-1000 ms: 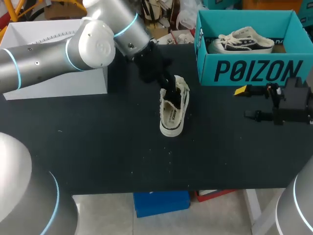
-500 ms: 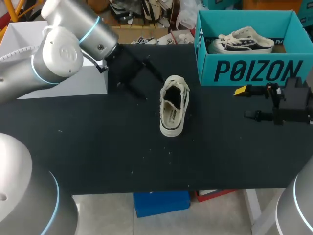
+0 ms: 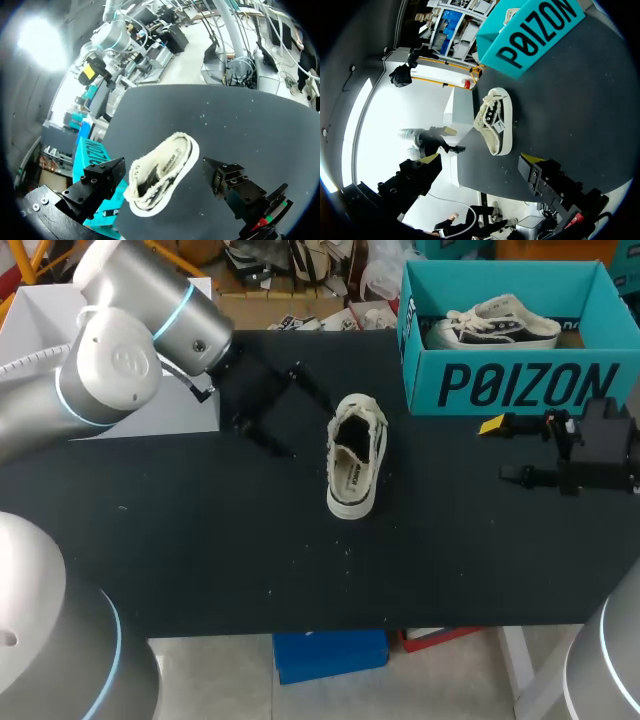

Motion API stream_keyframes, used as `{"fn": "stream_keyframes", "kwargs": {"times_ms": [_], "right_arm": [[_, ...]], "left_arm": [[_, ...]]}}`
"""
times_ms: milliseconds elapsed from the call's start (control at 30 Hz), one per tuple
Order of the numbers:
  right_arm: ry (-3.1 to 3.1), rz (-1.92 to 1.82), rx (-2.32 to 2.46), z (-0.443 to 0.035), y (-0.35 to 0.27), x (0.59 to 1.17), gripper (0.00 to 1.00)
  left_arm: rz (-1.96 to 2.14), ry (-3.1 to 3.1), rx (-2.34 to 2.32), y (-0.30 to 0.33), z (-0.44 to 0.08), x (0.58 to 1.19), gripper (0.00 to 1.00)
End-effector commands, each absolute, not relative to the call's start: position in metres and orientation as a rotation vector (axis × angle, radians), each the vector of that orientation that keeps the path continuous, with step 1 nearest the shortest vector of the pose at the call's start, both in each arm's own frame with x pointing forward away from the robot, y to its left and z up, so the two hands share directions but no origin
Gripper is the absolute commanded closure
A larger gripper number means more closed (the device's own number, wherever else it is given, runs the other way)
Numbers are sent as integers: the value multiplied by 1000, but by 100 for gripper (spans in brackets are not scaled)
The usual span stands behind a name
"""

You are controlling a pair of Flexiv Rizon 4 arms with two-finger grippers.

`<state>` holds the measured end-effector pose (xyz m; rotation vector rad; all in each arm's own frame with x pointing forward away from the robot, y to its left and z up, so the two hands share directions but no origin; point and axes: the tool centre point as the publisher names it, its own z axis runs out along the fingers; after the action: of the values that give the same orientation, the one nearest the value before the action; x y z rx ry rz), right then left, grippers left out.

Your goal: Take the shoe out of the shoebox, open the shoe tongue, remove and reinsert the insole, then place the shoe into the shoebox

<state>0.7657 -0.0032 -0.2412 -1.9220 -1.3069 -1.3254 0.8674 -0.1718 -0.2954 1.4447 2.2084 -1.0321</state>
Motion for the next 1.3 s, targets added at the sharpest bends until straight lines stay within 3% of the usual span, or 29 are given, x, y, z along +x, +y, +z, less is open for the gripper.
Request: {"fn": "stream_keyframes", "kwargs": {"times_ms": [33,367,700,1300], "right_arm": [[-1307,-1324,-1924,-241,-3,766,0],[-1307,-1324,-1924,-241,-3,766,0],[-1307,-1324,-1924,-241,-3,766,0],[-1307,-1324,-1924,-241,-3,766,0]], "left_arm": [[-1064,2304,1358,-168,-295,862,0],[-943,2582,1067,-148,-271,878,0],[-467,2392,1456,-135,-272,906,0],[-369,2167,2003,-167,-302,943,0]]}}
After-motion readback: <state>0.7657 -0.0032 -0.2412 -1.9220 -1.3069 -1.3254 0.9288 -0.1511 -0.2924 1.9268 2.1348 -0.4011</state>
